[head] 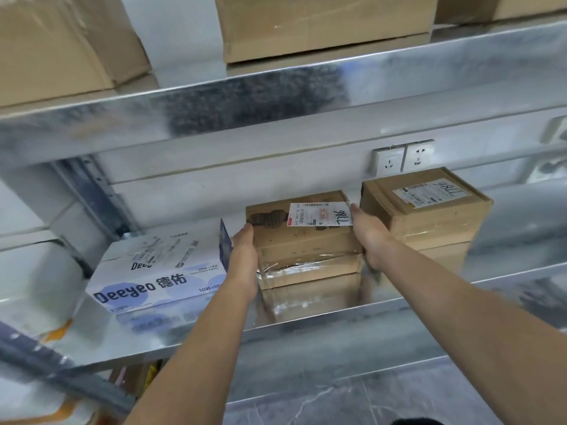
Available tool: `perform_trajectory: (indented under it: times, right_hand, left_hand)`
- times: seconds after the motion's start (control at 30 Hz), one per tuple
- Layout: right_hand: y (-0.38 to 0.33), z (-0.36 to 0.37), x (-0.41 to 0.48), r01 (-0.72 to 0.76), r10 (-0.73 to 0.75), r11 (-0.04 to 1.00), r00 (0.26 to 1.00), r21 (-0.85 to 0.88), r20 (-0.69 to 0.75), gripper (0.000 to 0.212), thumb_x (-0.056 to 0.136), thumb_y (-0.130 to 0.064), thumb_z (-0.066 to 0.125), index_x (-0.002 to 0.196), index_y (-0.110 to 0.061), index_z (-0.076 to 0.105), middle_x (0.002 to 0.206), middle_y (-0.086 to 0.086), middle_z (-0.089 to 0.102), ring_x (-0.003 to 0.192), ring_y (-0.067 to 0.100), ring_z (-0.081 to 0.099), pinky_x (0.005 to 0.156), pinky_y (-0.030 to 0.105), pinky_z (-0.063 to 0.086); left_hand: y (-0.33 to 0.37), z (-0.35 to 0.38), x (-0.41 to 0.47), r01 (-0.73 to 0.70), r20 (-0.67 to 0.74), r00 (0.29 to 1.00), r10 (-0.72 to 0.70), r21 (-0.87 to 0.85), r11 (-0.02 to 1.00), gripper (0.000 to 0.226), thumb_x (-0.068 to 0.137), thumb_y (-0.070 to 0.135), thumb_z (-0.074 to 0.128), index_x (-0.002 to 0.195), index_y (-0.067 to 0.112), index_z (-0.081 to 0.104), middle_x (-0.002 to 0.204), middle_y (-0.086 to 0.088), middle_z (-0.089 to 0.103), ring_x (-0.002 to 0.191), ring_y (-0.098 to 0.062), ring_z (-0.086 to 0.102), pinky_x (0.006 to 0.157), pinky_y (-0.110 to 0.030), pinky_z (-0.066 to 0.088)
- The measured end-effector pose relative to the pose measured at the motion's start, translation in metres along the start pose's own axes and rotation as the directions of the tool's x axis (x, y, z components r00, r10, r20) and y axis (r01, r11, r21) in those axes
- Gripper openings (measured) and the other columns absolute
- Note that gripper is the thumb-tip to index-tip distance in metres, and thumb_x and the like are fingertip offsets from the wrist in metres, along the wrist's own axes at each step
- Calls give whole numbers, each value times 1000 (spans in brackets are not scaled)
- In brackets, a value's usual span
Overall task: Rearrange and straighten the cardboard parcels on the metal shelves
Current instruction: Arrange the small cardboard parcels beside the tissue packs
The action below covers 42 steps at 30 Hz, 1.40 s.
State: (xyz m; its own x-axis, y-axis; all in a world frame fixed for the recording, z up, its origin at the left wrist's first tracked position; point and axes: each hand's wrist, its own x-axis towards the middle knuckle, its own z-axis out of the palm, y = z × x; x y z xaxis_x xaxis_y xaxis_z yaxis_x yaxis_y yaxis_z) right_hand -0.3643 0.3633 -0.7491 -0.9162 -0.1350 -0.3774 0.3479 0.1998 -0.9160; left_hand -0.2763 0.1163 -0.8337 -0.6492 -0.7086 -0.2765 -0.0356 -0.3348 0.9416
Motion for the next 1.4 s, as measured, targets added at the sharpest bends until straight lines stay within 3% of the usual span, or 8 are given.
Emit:
perform_trajectory:
  times: [0.07, 0.23, 0.43, 0.6, 0.8, 1.07, 1.2, 1.4]
  right_hand:
    - [3, 1, 1, -1, 1, 1000, 1000, 17, 13, 56, 106, -56, 34, 137, -17, 59, 132, 4, 59, 124, 27, 53, 111, 38, 37]
    - [7, -6, 20, -15, -4, 990, 991, 141, 131, 74, 82, -81, 46, 123, -24, 71, 126, 2, 71, 123, 27, 62, 116, 51, 40]
    - [7, -15, 34, -57, 35, 994, 973, 90, 229, 78, 76, -90, 43, 117, -32, 74, 127, 1, 72, 127, 26, 61, 118, 53, 36]
    - [13, -11, 39, -68, 29, 989, 960, 129, 280, 77, 81, -88, 41, 124, -32, 71, 123, 4, 74, 121, 28, 66, 117, 54, 39]
    - [37, -13, 77, -93, 49, 986, 955, 138, 292, 144, 9, -106, 55, 136, -38, 62, 149, -1, 57, 141, 27, 49, 120, 62, 29]
    - [19, -10, 43, -74, 43, 990, 967, 118, 251, 100, 59, -100, 47, 133, -34, 64, 145, 4, 60, 138, 28, 52, 120, 59, 31]
    - [27, -10, 62, -91, 53, 987, 962, 131, 266, 147, 6, -106, 51, 136, -38, 62, 150, 1, 56, 141, 26, 48, 120, 62, 29]
    - [35, -16, 75, -95, 52, 982, 965, 160, 257, 149, 9, -108, 50, 139, -35, 60, 152, 2, 54, 143, 27, 47, 119, 63, 29]
  left_hand:
    - [1, 1, 3, 29, -14, 999, -29, 3, 1000, 95, 42, 91, 76, 129, 58, 58, 132, 15, 66, 112, -14, 69, 98, -42, 53]
    - [51, 24, -73, 100, 109, 989, -102, 21, 995, 65, 74, 80, 62, 122, 36, 67, 120, 1, 74, 111, -21, 68, 107, -43, 47]
    - [50, 27, -83, 74, 145, 986, -76, 21, 997, 49, 103, 60, 36, 101, 28, 73, 92, 1, 80, 75, -12, 76, 74, -33, 53]
    - [47, 30, -86, 92, 133, 987, -85, -44, 995, 51, 102, 62, 37, 114, 27, 72, 103, -2, 79, 88, -16, 76, 76, -33, 55]
    - [46, 31, -90, 95, 123, 988, -88, -51, 994, 53, 100, 66, 38, 118, 30, 72, 113, -2, 77, 108, -22, 71, 107, -43, 49]
    - [47, 31, -89, 92, 171, 982, -83, -42, 995, 57, 101, 66, 34, 122, 27, 70, 114, -4, 77, 106, -22, 72, 93, -37, 55]
    - [49, 31, -90, 95, 156, 984, -91, -17, 995, 57, 100, 66, 35, 126, 28, 69, 115, -4, 76, 108, -22, 71, 97, -38, 53]
    - [51, 31, -92, 101, 149, 984, -99, -7, 995, 49, 103, 60, 36, 115, 27, 72, 109, -3, 78, 94, -17, 74, 76, -33, 55]
